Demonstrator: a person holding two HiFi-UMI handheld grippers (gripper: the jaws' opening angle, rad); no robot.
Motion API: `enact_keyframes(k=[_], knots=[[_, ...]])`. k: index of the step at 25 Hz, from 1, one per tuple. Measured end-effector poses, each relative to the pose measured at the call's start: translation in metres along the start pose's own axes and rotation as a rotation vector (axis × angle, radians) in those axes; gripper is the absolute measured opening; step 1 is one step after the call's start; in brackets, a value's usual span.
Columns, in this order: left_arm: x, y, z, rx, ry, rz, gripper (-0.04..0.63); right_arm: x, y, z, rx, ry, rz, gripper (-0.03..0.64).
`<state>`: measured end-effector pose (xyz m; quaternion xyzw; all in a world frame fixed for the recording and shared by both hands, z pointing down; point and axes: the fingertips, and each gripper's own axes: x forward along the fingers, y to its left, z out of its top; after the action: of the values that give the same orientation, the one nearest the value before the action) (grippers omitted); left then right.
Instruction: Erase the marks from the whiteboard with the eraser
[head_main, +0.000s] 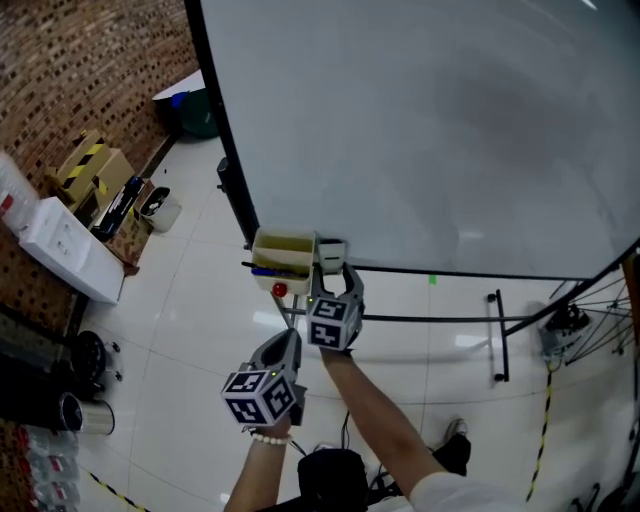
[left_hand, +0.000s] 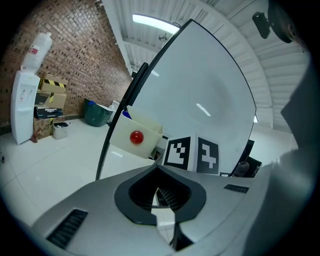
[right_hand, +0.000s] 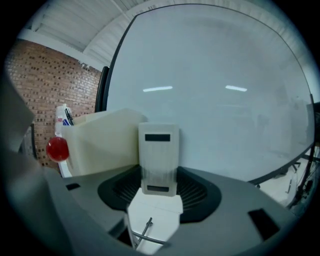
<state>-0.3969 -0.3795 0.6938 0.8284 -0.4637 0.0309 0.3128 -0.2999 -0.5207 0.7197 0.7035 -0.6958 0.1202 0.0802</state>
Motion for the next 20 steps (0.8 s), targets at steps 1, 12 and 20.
enact_keyframes(k=[1,12,20], knots=[[0.002,0.0,-0.002,-0.002,0.003,-0.002,-0.009,0.001,0.001,-0.003,0.0,-0.004,0.0,0.251],[0.019,-0.036,-0.013,0.009,0.03,0.007,-0.009,-0.009,-0.07,-0.018,-0.022,-0.003,-0.013,0.252],[0.038,-0.11,-0.039,-0.005,0.047,0.02,-0.009,-0.033,-0.158,-0.019,-0.017,0.009,-0.021,0.252]])
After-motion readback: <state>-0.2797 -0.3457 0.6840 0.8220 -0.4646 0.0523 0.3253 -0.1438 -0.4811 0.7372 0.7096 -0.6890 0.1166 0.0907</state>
